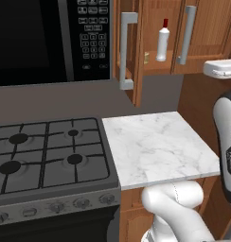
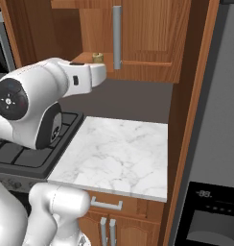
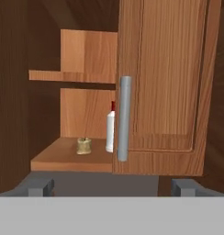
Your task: Get the candle and the liquor from the cabinet and move them to the dining counter.
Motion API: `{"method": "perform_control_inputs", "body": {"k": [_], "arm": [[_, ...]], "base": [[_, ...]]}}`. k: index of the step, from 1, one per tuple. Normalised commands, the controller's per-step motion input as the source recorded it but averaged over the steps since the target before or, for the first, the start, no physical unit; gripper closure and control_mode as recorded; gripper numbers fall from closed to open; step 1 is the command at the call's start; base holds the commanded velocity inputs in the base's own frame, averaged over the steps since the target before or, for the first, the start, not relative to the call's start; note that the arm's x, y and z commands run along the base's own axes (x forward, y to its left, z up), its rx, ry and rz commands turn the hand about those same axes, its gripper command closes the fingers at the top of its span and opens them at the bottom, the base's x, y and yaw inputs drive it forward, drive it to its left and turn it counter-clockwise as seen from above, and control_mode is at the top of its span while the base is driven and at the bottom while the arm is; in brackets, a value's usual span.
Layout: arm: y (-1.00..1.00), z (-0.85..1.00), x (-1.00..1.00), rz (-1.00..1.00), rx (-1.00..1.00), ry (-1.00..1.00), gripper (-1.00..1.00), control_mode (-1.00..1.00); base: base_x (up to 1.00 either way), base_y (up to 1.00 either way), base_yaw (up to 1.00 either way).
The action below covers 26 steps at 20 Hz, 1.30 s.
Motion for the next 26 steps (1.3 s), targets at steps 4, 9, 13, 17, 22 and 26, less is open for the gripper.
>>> {"method": "perform_control_inputs", "body": {"k": [4,9,13,17,22,26], "arm": [[-0.17,0.0,0.18,-0.03,0.0,-0.07,-1.0,-1.0],[-0.12,-0.01,0.17,0.0,0.02,-0.14,-1.0,-1.0],[-0.04,-0.18,0.03,0.0,0.01,-0.17,-1.0,-1.0],[0.0,-0.07,0.09,0.02,0.0,-0.05,-1.0,-1.0],[0.0,0.04,0.31,0.0,0.02,0.04,-1.0,-1.0],[-0.02,0.0,0.33,0.01,0.02,0.03,-1.0,-1.0]], "base": [[0.0,0.0,0.0],[0.0,0.0,0.0],[0.0,0.0,0.0],[0.0,0.0,0.0],[0.0,0.0,0.0],[0.0,0.0,0.0]]}}
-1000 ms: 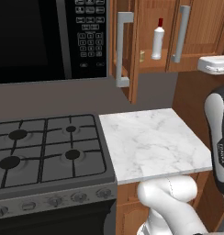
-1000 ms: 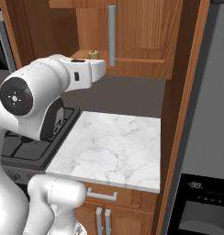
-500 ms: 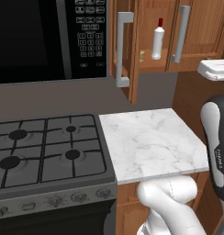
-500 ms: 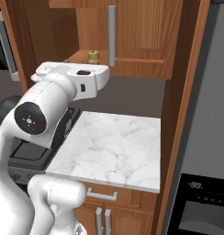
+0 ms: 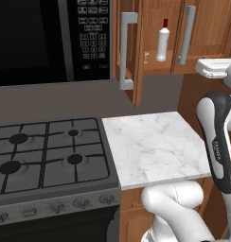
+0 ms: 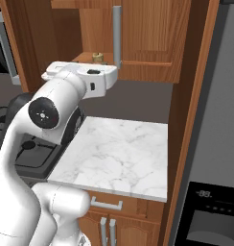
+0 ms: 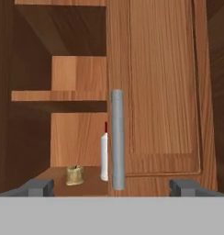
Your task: Get the candle and the liquor from the cabinet and move them to the dining counter.
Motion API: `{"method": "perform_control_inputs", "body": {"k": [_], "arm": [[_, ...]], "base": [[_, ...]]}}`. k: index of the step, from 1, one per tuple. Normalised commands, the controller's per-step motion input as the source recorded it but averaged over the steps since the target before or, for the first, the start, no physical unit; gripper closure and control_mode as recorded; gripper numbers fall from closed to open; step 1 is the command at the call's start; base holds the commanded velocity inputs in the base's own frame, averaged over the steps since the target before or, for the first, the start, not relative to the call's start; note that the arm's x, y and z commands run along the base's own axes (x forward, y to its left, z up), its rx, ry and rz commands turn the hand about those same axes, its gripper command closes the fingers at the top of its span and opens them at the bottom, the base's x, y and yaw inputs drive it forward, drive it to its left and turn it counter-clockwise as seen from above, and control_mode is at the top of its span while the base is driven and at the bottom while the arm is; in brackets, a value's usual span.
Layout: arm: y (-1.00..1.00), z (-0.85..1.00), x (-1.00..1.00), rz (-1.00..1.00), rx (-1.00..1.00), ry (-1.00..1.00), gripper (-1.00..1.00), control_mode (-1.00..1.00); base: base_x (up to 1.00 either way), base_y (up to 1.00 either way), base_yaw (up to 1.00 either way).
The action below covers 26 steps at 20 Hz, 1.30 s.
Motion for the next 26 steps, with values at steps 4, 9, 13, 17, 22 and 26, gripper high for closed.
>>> {"method": "perform_control_inputs", "body": {"k": [4,9,13,17,22,26], "arm": [[-0.05,0.0,0.43,0.02,0.02,0.0,-1.0,-1.0],[-0.13,0.0,0.37,0.06,0.03,-0.03,-1.0,-1.0],[-0.14,0.0,0.3,0.05,0.03,-0.06,-1.0,-1.0],[-0.07,-0.01,0.22,0.05,0.02,-0.1,-1.0,-1.0],[-0.01,-0.02,0.22,0.02,0.01,-0.1,-1.0,-1.0],[-0.03,0.0,0.19,0.0,0.0,-0.04,-1.0,-1.0]], "base": [[0.0,0.0,0.0],[0.0,0.0,0.0],[0.0,0.0,0.0],[0.0,0.0,0.0],[0.0,0.0,0.0],[0.0,0.0,0.0]]}}
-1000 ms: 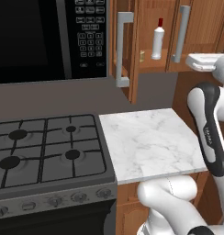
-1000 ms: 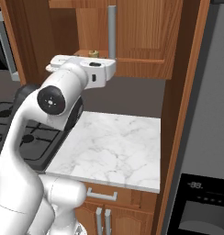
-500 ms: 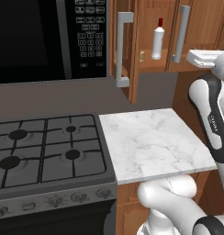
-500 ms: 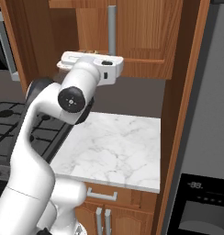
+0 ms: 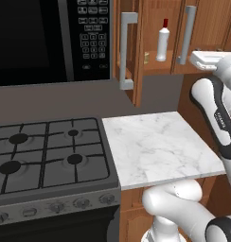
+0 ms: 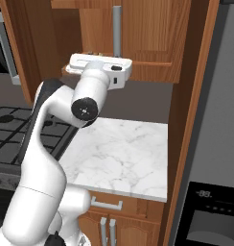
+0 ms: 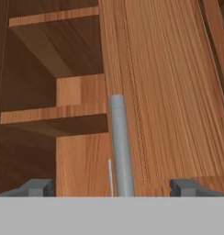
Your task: Get the candle and the liquor from the cabinet and move them to the dining counter.
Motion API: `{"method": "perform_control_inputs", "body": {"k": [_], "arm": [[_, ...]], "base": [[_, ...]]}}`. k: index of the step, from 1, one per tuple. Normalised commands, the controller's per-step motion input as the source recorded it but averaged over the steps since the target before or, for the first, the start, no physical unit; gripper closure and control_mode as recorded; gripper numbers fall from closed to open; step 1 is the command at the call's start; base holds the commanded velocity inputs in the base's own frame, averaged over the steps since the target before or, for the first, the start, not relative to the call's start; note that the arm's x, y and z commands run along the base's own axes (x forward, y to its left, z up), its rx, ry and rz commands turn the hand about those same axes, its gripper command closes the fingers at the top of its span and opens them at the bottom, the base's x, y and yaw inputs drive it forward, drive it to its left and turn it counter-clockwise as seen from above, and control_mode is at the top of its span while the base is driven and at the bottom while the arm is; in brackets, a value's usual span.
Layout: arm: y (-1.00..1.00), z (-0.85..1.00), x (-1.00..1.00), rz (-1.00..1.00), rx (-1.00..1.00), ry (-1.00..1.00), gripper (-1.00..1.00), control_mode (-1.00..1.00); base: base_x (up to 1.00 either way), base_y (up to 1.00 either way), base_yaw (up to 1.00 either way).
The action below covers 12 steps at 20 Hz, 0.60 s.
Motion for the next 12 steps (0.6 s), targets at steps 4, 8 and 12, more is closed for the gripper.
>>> {"method": "perform_control_inputs", "body": {"k": [4,8,12], "arm": [[-0.05,0.0,0.16,0.0,0.0,0.0,-1.0,-1.0],[-0.12,0.0,0.14,0.0,0.0,0.0,-1.0,-1.0],[-0.14,0.0,0.12,0.0,0.0,0.0,-1.0,-1.0]], "base": [[0.0,0.0,0.0],[0.0,0.0,0.0],[0.0,0.0,0.0]]}}
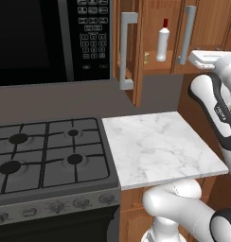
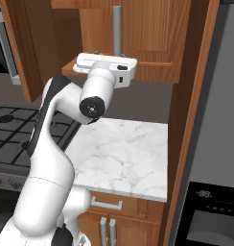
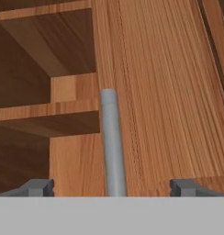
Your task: Get the candle and the liquor from the cabinet and move them to the dining counter.
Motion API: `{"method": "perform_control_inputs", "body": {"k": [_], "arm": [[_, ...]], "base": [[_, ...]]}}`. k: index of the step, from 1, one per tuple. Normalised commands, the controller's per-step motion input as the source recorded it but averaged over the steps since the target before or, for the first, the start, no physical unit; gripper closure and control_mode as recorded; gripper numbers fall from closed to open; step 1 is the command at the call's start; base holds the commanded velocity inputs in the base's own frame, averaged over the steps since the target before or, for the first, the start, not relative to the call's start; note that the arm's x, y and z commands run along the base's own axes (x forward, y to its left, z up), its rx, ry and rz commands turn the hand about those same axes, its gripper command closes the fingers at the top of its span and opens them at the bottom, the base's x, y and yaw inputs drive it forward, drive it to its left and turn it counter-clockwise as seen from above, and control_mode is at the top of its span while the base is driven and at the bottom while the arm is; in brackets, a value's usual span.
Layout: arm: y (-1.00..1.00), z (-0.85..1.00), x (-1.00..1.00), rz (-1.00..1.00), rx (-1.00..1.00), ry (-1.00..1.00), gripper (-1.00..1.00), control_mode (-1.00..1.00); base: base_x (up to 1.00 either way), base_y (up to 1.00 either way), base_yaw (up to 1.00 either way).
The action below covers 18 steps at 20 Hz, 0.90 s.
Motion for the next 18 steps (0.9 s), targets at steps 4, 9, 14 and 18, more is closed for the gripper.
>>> {"method": "perform_control_inputs", "body": {"k": [4,9,14,18], "arm": [[-0.15,0.0,0.05,0.0,0.0,0.0,-1.0,-1.0],[0.0,0.0,0.03,0.0,0.0,0.0,-1.0,-1.0],[0.03,0.0,0.11,0.0,0.0,0.0,-1.0,-1.0],[0.08,0.0,0.17,0.0,0.0,0.0,-1.0,-1.0]], "base": [[0.0,0.0,0.0],[0.0,0.0,0.0],[0.0,0.0,0.0],[0.0,0.0,0.0]]}}
